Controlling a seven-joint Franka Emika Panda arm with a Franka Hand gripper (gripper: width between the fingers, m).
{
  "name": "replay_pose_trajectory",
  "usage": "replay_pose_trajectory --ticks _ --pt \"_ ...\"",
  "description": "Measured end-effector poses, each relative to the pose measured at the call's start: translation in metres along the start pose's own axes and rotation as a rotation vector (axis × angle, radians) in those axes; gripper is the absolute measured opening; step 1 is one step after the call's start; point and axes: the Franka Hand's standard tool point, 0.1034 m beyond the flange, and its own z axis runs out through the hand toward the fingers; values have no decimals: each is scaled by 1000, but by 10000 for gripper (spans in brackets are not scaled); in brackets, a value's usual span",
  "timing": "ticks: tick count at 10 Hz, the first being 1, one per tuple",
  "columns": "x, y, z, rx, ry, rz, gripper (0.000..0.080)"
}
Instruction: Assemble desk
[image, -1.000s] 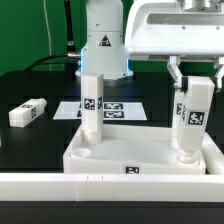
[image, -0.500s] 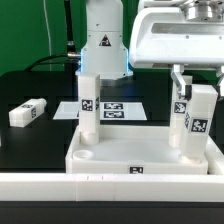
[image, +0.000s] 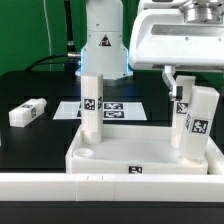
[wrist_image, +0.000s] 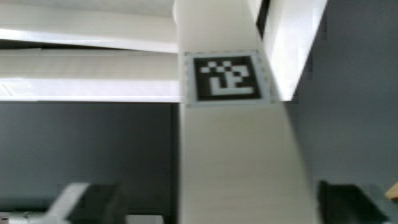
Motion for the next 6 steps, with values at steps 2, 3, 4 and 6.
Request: replay_pose_trajectory --ticks 2,3,4,6 --pt "0 0 0 0 0 0 639" --pt "0 0 0 -1 -1 0 646" --pt "2 3 0 -3 -3 -4 646" --pt "8 7 -9 4 -5 1 649"
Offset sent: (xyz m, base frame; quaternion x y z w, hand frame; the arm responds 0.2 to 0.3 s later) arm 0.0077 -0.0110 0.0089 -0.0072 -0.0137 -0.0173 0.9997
